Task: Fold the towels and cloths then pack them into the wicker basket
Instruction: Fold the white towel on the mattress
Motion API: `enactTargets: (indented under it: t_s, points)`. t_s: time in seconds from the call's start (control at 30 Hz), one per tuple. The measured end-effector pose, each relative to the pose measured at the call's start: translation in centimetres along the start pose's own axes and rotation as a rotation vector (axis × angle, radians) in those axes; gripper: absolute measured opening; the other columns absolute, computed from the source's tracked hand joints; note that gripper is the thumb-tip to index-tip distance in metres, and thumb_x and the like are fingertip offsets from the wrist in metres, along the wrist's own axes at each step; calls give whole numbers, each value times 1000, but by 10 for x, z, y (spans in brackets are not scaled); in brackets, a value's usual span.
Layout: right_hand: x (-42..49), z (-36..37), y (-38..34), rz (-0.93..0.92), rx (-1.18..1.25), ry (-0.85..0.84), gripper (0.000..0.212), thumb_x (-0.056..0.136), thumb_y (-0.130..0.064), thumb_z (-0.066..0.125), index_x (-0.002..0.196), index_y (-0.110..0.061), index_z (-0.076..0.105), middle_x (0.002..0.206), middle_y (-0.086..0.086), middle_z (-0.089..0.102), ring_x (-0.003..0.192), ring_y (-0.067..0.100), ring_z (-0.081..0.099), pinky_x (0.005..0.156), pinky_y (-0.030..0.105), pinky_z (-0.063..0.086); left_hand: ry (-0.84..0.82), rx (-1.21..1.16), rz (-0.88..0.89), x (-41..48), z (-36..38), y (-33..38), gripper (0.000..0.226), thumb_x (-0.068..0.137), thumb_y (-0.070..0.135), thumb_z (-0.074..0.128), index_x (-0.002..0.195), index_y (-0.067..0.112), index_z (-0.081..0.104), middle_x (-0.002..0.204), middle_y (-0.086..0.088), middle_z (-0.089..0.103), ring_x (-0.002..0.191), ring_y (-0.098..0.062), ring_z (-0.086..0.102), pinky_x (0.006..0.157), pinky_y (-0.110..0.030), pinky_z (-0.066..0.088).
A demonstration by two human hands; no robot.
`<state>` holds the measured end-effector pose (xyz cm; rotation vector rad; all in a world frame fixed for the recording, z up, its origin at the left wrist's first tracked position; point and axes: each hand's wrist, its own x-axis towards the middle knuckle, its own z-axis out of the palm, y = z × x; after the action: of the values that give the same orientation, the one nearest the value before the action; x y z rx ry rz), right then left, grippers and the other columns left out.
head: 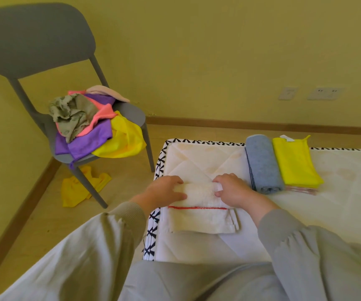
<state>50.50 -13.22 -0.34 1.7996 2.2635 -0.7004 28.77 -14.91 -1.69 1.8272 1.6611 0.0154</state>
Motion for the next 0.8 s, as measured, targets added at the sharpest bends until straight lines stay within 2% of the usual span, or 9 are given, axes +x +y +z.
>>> enactTargets:
  t_s: [0.17, 0.33, 0.43, 0.53, 0.6, 0.63, 0.7, 0.73, 0.8]
  points:
    - [0, 5, -1, -95, -84, 183, 29, 92, -16, 57, 121, -15, 55, 118, 2, 55, 111, 20, 44, 87, 27, 34, 134, 171, 90, 2, -11, 11, 48, 93, 37, 57, 138, 25, 47, 125, -1, 58, 112, -18, 54, 87, -26, 42]
    - [-2, 14, 2, -164, -89, 264, 21, 89, -11, 58, 111, -14, 57, 110, -1, 54, 106, 17, 43, 81, 24, 34, -165, 56, 12, 2, -6, 3, 53, 92, 45, 55, 138, 21, 47, 135, -2, 51, 120, -21, 49, 101, -33, 41]
    - [-3, 16, 1, -222, -114, 342, 19, 87, -7, 59, 105, -13, 58, 105, -1, 55, 102, 18, 43, 80, 24, 35, -79, 78, 49, -1, -7, 5, 55, 88, 43, 61, 137, 23, 49, 132, 2, 54, 118, -18, 51, 96, -28, 42]
    - [-4, 16, 3, -258, -119, 442, 23, 73, 2, 71, 89, -10, 61, 90, 3, 58, 89, 25, 50, 73, 30, 42, 66, 266, 164, -3, -10, 15, 48, 89, 37, 58, 134, 22, 52, 127, 2, 58, 115, -18, 53, 92, -28, 43]
    - [-4, 14, 4, -275, -148, 488, 30, 63, 4, 78, 83, -11, 61, 83, 2, 58, 82, 25, 52, 66, 30, 44, 173, 423, 261, -4, -9, 21, 40, 89, 32, 56, 127, 19, 57, 112, -2, 61, 104, -22, 56, 83, -31, 47]
    - [-6, 10, 3, -275, -188, 458, 29, 67, 1, 76, 88, -12, 60, 88, 1, 57, 86, 23, 51, 70, 29, 43, 246, 501, 334, -6, -7, 22, 34, 85, 28, 61, 117, 16, 62, 101, -4, 62, 93, -23, 58, 75, -30, 48]
    - [-11, 4, 3, -291, -241, 359, 26, 81, -4, 66, 103, -15, 57, 102, -3, 53, 100, 18, 45, 79, 24, 37, 329, 621, 468, -11, 0, 20, 26, 62, 21, 79, 84, 12, 68, 72, -2, 60, 64, -22, 57, 54, -26, 44]
    - [-13, 3, 4, -307, -248, 304, 27, 82, -4, 62, 105, -17, 55, 105, -5, 51, 103, 16, 43, 78, 22, 34, 348, 619, 524, -16, 6, 18, 28, 51, 18, 83, 73, 12, 66, 63, -1, 56, 54, -20, 53, 48, -24, 41]
    - [-19, 1, 2, -300, -253, 208, 28, 80, -1, 57, 98, -22, 52, 100, -7, 48, 100, 15, 43, 72, 22, 28, 350, 549, 608, -22, 20, 14, 31, 45, 14, 80, 70, 12, 62, 63, -1, 54, 53, -20, 50, 47, -24, 39]
